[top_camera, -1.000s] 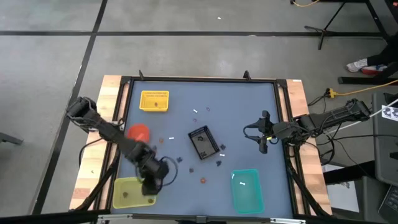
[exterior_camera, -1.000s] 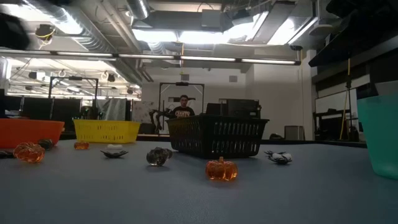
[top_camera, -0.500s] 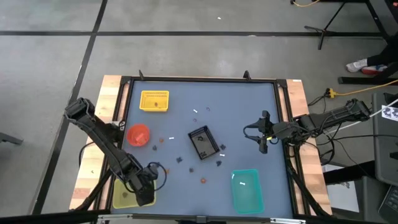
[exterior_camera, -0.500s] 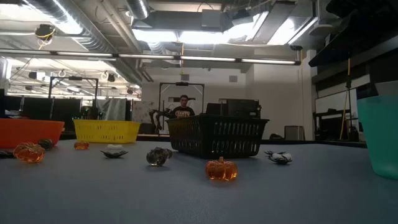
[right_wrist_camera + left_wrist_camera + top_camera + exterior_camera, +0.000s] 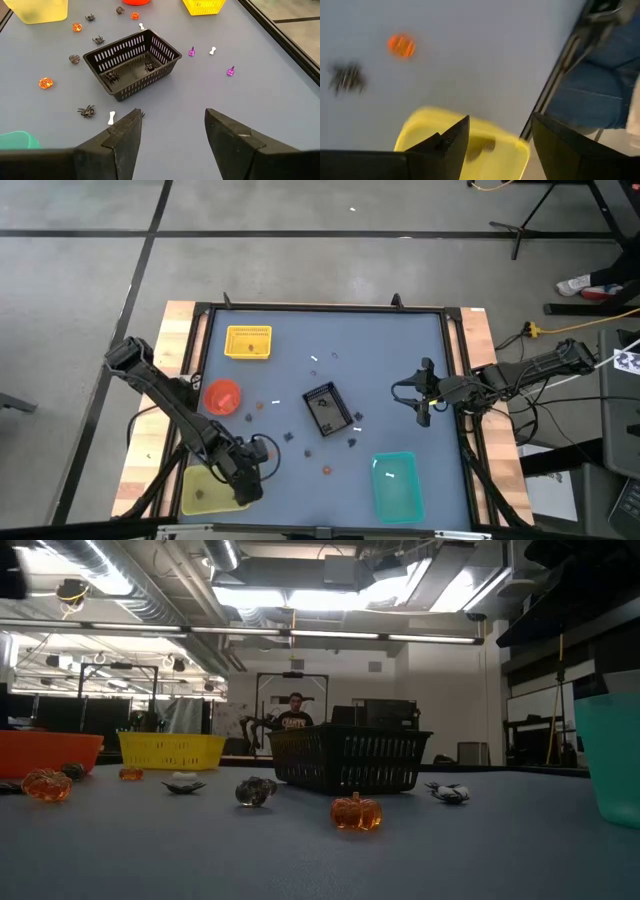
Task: Sort Halloween decoration
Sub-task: Put the orange pumpkin toy into the orange bin
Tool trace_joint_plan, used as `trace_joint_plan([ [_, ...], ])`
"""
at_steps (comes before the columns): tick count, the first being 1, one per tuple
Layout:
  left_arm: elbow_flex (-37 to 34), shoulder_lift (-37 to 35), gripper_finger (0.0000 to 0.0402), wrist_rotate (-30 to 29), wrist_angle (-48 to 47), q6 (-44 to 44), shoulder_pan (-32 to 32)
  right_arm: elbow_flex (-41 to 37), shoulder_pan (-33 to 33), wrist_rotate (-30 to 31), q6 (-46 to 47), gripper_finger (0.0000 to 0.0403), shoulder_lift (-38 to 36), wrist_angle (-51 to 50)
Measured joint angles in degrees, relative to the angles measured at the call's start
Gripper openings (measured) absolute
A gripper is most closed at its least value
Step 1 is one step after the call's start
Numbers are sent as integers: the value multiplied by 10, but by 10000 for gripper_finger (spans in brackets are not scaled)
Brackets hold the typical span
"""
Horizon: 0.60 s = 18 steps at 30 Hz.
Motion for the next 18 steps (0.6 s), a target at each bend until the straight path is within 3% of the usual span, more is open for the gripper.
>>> trace_joint_plan([
  [8,0,1,190,-116,29,54,51,0,0,0,0,215,0,0],
  [18,0,67,190,-108,19,217,70,0,0,0,0,215,0,0],
])
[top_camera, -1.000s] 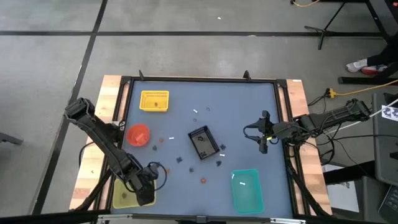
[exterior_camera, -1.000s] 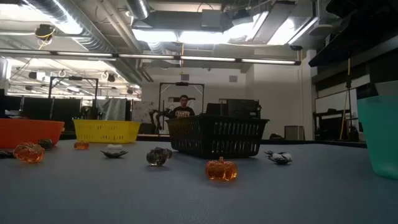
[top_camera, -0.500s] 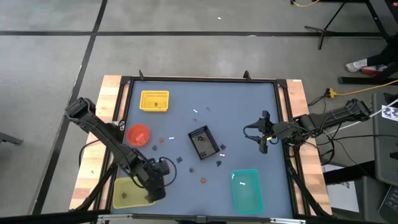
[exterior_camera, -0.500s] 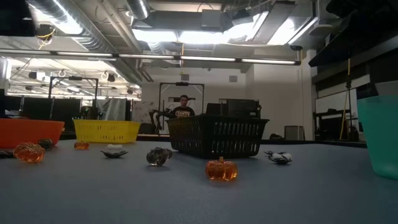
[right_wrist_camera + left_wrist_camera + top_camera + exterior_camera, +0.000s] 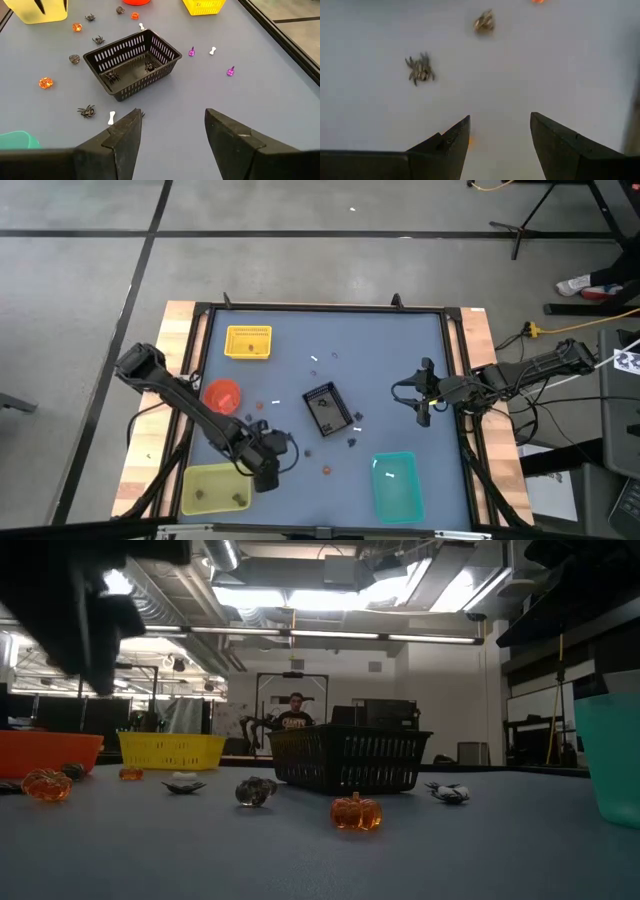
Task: Sort Halloween decoration
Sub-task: Put the orange pumpkin toy into the orange bin
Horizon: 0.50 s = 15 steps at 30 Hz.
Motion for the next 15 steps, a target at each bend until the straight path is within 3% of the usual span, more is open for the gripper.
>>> trace_joint_plan([
  [8,0,41,190,1,-70,8,5,0,0,0,0,215,0,0],
  [15,-9,44,190,1,-65,11,6,0,0,0,0,215,0,0],
])
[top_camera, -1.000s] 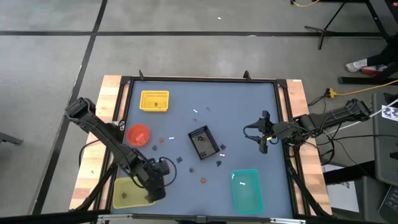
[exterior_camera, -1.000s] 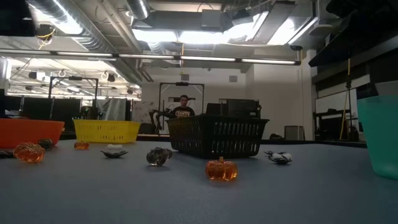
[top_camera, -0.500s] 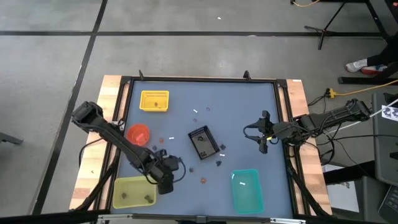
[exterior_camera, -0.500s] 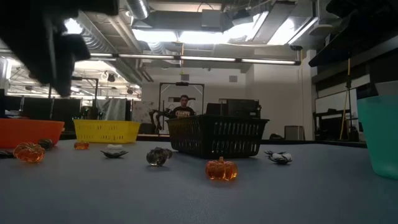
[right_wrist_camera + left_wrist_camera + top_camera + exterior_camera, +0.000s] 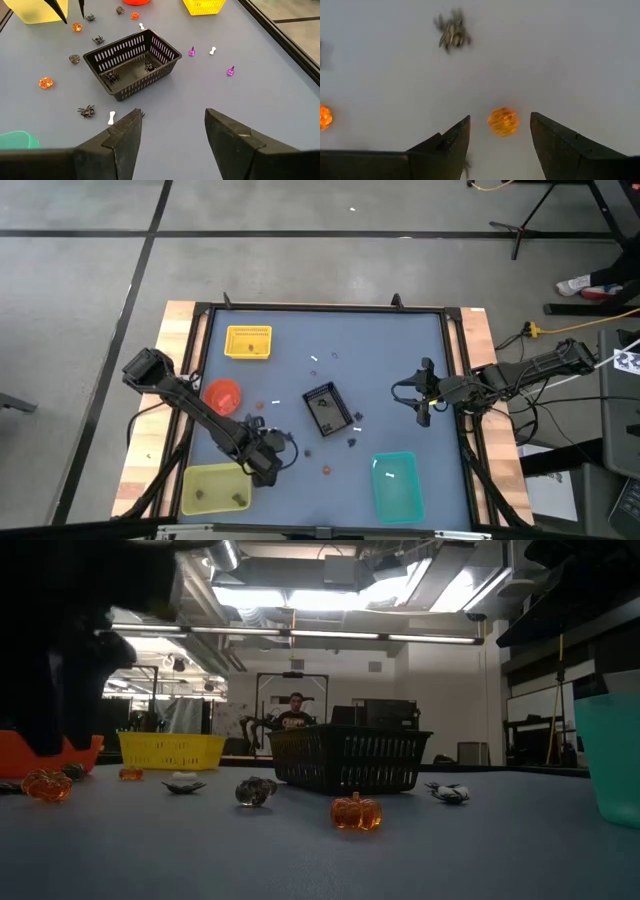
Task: Sort Halloween decoration
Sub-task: Put the orange pumpkin toy into the orange bin
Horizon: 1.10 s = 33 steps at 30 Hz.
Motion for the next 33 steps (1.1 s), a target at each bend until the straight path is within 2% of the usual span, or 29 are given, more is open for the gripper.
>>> trace_joint_plan([
  [12,-50,0,190,33,64,0,0,0,0,0,0,215,0,0],
  [33,-66,0,187,15,91,-4,0,0,0,0,0,215,0,0],
])
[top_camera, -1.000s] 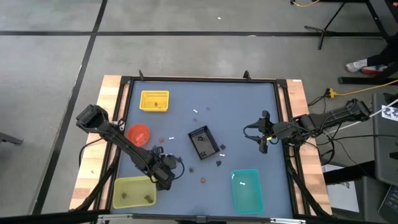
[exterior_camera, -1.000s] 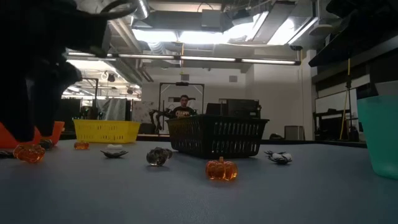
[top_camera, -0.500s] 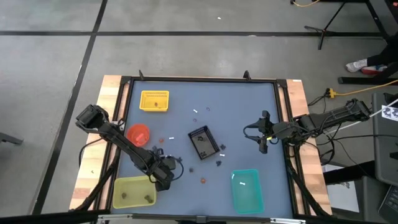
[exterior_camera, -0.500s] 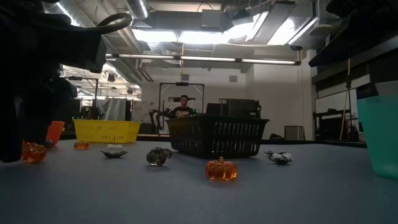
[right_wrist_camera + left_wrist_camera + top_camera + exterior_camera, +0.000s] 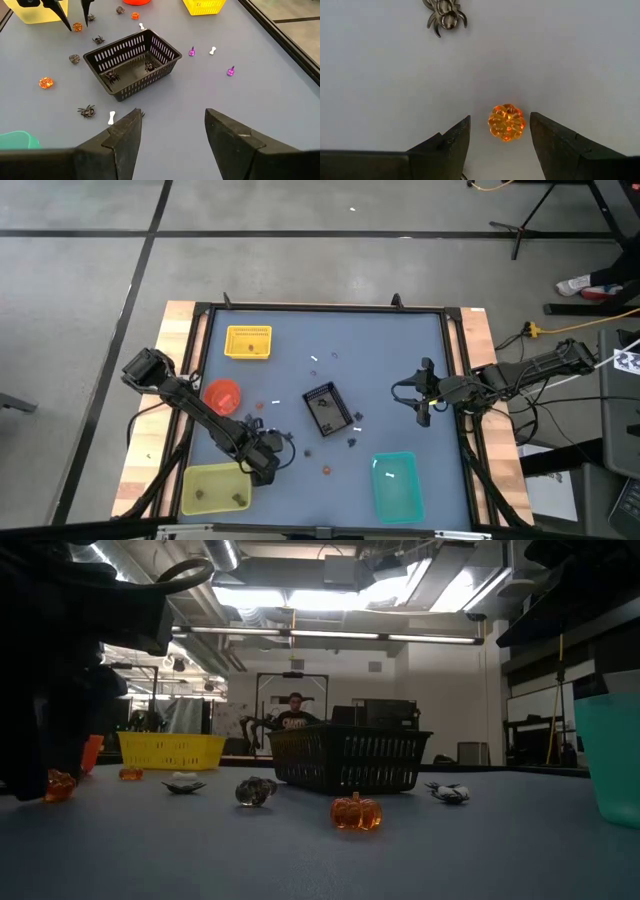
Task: Sort Halloween decoration
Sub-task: Put the orange pumpkin toy into the orange bin
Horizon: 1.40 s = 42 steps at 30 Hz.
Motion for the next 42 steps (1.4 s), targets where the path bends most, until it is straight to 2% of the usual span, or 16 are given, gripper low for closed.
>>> trace_joint_plan([
  [15,0,0,105,0,0,0,0,0,0,0,0,215,0,0],
  [25,0,0,79,0,0,0,0,0,0,0,0,215,0,0],
  [33,0,0,83,-45,12,0,2,0,0,0,0,215,0,0],
  [42,0,0,161,-43,12,0,21,0,0,0,0,215,0,0],
])
